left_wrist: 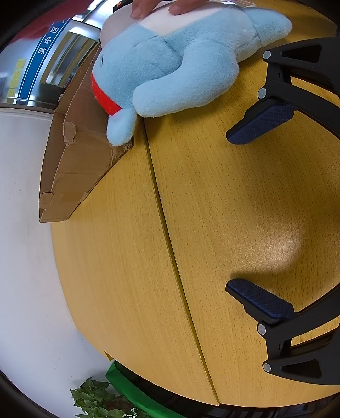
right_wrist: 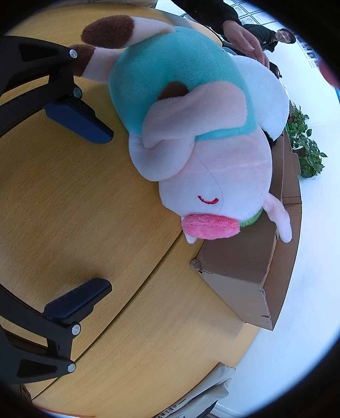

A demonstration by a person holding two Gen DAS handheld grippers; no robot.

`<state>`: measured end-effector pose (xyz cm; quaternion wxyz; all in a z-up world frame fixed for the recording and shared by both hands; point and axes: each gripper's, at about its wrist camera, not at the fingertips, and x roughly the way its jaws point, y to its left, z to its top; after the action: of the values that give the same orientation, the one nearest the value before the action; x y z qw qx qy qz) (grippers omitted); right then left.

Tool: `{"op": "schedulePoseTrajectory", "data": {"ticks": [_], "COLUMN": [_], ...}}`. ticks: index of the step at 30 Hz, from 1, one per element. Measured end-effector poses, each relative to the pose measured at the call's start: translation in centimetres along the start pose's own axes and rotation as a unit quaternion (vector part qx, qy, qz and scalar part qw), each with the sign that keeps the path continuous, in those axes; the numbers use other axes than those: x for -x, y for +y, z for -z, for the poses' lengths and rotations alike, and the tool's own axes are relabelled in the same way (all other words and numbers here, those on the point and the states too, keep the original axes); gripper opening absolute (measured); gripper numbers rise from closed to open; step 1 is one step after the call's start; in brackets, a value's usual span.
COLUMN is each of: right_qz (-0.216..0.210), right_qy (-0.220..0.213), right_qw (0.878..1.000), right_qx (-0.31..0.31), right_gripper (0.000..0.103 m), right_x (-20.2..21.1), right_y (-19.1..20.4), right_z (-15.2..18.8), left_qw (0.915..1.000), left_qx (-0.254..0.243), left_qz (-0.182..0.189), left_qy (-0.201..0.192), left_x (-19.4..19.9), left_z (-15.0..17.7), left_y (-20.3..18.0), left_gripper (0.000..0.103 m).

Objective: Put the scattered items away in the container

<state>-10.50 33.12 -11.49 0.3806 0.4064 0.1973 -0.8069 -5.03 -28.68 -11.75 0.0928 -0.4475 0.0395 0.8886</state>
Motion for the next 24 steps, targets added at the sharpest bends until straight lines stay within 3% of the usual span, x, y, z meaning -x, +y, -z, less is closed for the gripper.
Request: {"op": "schedulePoseTrajectory", "data": {"ticks": [24], "right_qz": [0.000], "right_qy": [0.000], "right_qw": [1.000], "right_qx": [0.000], "right_gripper": [0.103], "right_x": [0.06], "right_y": [0.08], "right_z": [0.03], "left_qw": [1.0000], "left_qx": [0.000], "left_qz": [0.000], "left_qy": [0.000], "left_x": [-0.02], "left_z": [0.43], "left_y": [-0.20], "left_gripper": [0.103]}}
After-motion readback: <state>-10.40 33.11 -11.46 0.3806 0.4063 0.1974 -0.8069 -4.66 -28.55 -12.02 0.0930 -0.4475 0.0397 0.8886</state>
